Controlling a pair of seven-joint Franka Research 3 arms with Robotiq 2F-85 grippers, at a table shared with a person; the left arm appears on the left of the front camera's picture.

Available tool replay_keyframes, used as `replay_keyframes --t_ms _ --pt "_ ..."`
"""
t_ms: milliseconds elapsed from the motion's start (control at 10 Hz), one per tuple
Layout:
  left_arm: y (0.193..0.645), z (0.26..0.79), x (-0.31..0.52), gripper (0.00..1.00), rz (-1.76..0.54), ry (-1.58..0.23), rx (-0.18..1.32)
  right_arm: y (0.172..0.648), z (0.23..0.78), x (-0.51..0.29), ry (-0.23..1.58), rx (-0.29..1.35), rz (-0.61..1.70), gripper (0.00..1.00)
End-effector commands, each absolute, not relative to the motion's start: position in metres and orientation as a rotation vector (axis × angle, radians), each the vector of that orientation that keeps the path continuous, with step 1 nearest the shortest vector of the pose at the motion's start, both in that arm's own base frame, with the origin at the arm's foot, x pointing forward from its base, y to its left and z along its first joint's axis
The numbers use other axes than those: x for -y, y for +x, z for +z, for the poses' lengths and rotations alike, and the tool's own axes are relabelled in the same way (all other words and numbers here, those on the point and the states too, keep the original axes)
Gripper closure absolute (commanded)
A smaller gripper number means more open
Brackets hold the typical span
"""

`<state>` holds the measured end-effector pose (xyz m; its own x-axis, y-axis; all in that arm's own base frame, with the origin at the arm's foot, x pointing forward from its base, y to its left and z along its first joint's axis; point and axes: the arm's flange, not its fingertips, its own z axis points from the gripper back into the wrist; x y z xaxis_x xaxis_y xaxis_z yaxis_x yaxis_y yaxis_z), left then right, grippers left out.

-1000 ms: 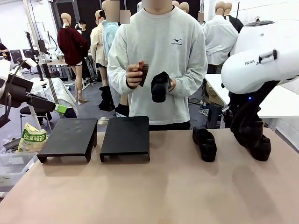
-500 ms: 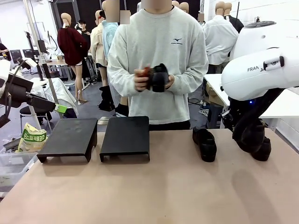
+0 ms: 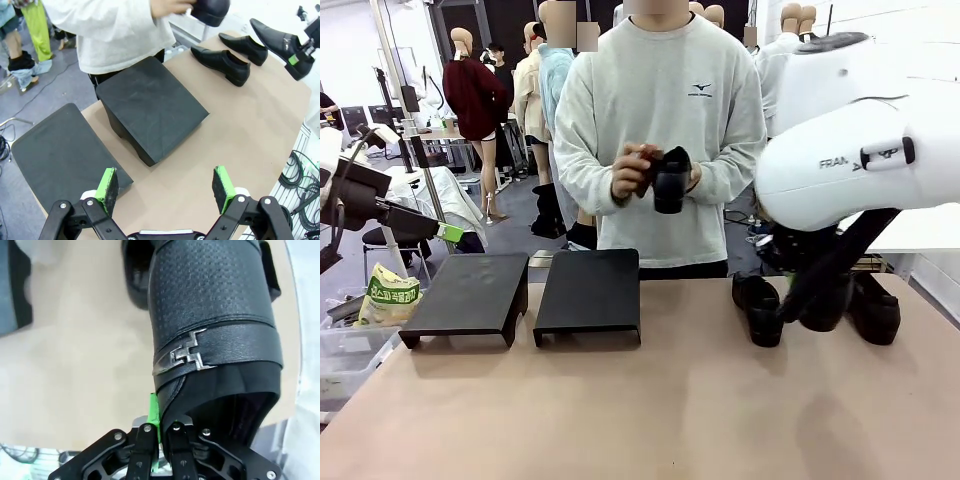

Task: Organize the shoes by placing them on the stand.
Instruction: Pick up one Shoe and place it in the middle of the table.

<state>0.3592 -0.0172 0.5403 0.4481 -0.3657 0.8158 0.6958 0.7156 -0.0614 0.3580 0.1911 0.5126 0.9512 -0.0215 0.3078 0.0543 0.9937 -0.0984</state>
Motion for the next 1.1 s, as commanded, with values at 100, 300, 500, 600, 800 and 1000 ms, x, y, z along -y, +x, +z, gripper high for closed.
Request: replay_keyframes --t_ms 100,300,500,600,800,1000 --pt "0.36 0.539 0.016 0.02 -0.681 -0.438 0.885 0.318 0.514 -0.234 0.011 0.245 -0.047 1.0" --pt "0.36 0.539 0.016 0.02 -0.681 -0.438 0.885 0.3 0.496 -0.276 0.066 0.157 0.03 1.0" --pt "0.36 0.539 0.016 0.02 -0.681 -0.438 0.885 0.297 0.469 -0.303 0.062 0.104 0.117 1.0" --pt "0.36 0.539 0.016 0.02 -0.681 -0.438 0.885 0.295 0.454 -0.315 0.051 0.081 0.137 1.0" --pt "0.36 0.539 0.016 0.02 -0.681 -0.438 0.885 0.294 0.43 -0.331 0.057 0.079 0.16 1.0" --pt "0.36 0.539 0.016 0.02 -0.681 -0.438 0.885 0.298 0.413 -0.342 0.078 0.102 0.183 1.0"
